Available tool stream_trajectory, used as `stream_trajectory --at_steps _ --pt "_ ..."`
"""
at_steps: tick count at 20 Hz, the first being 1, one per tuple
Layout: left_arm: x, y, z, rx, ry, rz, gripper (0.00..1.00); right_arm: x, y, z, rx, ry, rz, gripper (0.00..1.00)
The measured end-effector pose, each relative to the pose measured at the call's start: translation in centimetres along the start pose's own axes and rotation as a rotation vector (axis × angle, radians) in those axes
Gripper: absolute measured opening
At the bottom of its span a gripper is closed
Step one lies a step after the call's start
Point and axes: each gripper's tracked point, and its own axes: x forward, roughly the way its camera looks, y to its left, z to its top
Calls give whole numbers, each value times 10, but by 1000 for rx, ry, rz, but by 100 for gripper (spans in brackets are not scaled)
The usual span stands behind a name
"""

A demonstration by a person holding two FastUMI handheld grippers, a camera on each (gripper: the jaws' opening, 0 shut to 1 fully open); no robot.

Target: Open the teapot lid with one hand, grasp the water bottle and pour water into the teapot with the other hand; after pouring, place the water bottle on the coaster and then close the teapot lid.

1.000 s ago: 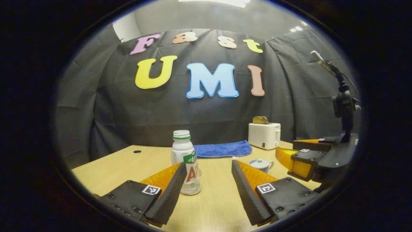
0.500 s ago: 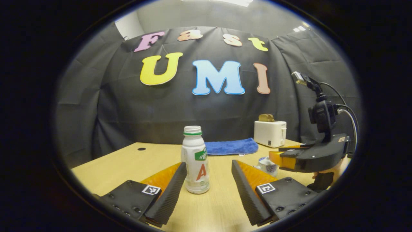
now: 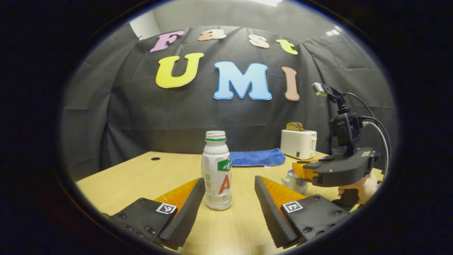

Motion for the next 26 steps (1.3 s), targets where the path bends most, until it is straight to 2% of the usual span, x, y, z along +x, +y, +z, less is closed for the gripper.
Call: stream_trajectory --at_steps 2,3,4,5,6,8,9,10,13,15,18,20,21,22,23,24,25,26 --pt "0 -1 0 -11 -5 -7 99 1 0 2 -15 -11 0 16" --pt "0 -3 -2 -11 -3 -10 93 1 0 3 -18 -13 1 16" --pt "0 -3 -1 -11 -2 -12 93 3 3 4 9 -26 5 16" --pt "1 -3 -3 -6 0 -12 93 1 -1 3 35 -20 3 3" --pt "0 -2 -2 1 -2 -8 99 2 0 4 53 -26 7 3" --pt "0 0 2 8 -13 1 93 2 0 5 72 -30 17 3" --pt "-1 0 2 5 -16 1 93 0 1 8 96 -35 32 3" --pt "-1 0 2 3 -15 1 99 -1 0 11 119 -47 39 3" --pt "0 4 0 2 -11 8 93 -11 -10 31 147 -102 37 3" --pt "1 5 -3 -1 -8 10 93 -19 -20 48 128 -156 16 3" --pt "4 9 -9 6 4 23 99 -28 -43 70 105 -239 -36 3" --pt "4 12 -12 25 12 35 93 -31 -60 78 103 -282 -71 3" --pt "4 15 -12 34 15 43 93 -31 -69 80 104 -298 -90 3" --pt "4 17 -10 41 15 52 87 -31 -78 80 108 -310 -106 3" --pt "5 19 -9 45 14 59 87 -31 -87 80 113 -319 -118 3" --pt "5 20 -8 48 16 65 99 -29 -95 79 121 -326 -128 3" --pt "6 22 -8 51 16 70 99 -28 -103 77 125 -328 -139 3" --pt "8 23 -5 58 13 77 93 -26 -110 75 127 -329 -150 3"
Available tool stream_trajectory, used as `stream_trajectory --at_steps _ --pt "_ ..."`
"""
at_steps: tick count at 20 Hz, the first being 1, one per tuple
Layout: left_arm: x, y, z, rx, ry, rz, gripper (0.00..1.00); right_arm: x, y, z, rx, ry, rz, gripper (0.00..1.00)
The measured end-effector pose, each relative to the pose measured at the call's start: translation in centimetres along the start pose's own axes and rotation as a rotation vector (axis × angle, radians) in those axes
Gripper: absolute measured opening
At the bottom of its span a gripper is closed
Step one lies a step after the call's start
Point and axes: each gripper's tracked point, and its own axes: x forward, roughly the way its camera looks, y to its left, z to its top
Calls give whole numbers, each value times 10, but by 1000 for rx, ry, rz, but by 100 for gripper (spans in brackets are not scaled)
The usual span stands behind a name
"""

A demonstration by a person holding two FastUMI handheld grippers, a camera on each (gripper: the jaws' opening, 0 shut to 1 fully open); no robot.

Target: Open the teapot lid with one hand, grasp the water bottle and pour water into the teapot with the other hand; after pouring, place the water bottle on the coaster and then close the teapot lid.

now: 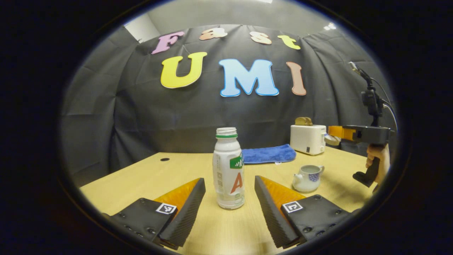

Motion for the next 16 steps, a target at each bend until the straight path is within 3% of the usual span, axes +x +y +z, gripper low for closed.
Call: stream_trajectory --at_steps 2,10,16 --pt "8 2 -2 19 11 14 99 2 -10 -4 -3 -1 -9 3" --pt "50 -8 -16 32 56 2 99 2 -40 -9 10 -51 -70 3" --pt "73 4 -26 26 86 38 100 -2 -56 -18 38 -36 -97 3"
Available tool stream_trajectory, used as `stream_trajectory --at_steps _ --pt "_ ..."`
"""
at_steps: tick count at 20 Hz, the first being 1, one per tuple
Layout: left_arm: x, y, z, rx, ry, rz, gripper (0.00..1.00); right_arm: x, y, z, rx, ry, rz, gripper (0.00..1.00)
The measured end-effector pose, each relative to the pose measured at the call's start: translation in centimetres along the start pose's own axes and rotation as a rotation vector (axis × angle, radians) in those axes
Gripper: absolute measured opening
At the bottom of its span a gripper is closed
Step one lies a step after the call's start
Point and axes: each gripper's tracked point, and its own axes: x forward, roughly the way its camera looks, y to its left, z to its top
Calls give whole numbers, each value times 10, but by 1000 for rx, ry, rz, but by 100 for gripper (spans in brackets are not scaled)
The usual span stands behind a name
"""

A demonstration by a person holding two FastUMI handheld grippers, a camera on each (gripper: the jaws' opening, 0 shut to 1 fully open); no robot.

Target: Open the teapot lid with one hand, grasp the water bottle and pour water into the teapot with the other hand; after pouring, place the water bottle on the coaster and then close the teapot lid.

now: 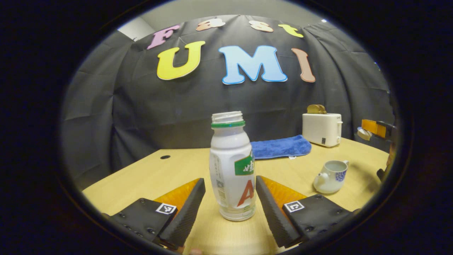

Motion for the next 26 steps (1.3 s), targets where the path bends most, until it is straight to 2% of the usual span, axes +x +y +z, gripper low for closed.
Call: stream_trajectory --at_steps 4,5,6,11,12,14,15,16,18,21,22,24,25,26 --pt "11 -3 -5 -6 18 -7 100 0 -3 -2 9 6 -4 3" --pt "12 -3 -5 -2 14 -4 95 0 -3 -3 13 6 -2 3" --pt "15 -2 -5 3 15 3 100 0 -2 -3 14 8 1 3" --pt "17 -4 -6 16 46 -2 100 -1 -2 -4 27 14 7 3" --pt "19 -4 -7 14 47 -4 89 0 -2 -5 29 15 7 3" --pt "20 -3 -6 -4 44 -10 87 -1 -3 -4 34 16 7 3" --pt "20 -4 -7 -15 41 -18 75 -1 -2 -4 36 18 8 3" --pt "20 -6 -7 -19 40 -24 84 -1 -3 -5 38 18 8 3" --pt "19 -8 -8 -9 45 -33 81 -1 -4 -5 38 17 7 3" --pt "19 -13 -4 106 41 -23 81 0 -7 -5 38 19 0 3" --pt "18 -14 1 159 36 -13 71 0 -8 -5 39 20 -4 3" --pt "17 -17 9 267 19 4 80 1 -10 -6 45 22 -9 3" --pt "17 -18 12 321 11 13 71 0 -11 -6 50 24 -11 3" --pt "17 -20 16 373 2 22 76 1 -12 -7 54 25 -13 3"
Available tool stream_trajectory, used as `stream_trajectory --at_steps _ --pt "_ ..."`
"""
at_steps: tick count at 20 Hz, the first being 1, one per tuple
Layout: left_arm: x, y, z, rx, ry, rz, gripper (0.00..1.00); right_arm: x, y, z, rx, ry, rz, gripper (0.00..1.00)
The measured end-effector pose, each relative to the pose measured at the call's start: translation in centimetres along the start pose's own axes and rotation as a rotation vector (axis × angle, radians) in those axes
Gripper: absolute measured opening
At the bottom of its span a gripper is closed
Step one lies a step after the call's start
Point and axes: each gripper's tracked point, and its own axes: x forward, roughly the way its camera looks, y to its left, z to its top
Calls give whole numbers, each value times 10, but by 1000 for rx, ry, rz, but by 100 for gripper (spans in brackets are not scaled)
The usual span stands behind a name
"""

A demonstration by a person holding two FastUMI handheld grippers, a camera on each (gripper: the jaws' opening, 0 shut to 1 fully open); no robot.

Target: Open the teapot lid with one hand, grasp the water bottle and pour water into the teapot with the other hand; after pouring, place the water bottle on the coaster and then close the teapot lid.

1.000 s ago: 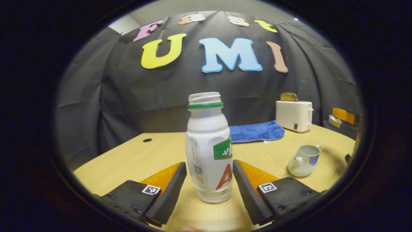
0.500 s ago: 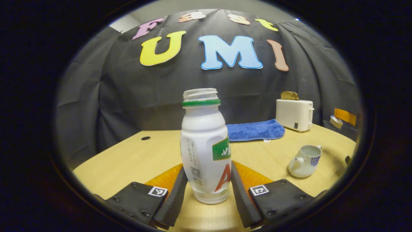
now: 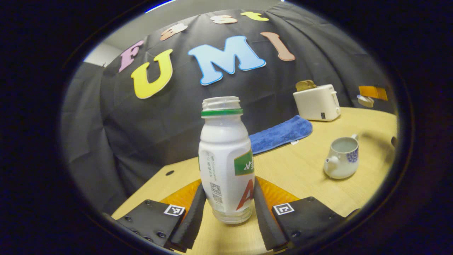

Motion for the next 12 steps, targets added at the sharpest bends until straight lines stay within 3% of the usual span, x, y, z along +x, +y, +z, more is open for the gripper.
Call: stream_trajectory --at_steps 1,5,6,8,12 --pt "-1 0 4 48 -8 12 81 0 -1 0 4 1 -1 3" --pt "-1 -2 19 245 -32 50 81 1 -4 -1 19 8 -5 3" --pt "-1 -3 24 308 -43 62 76 1 -4 -2 23 11 -4 3" --pt "-2 -7 33 435 -65 82 81 1 -4 -1 28 14 -2 3" --pt "1 -21 44 542 -81 76 81 1 -7 0 33 13 -6 3"
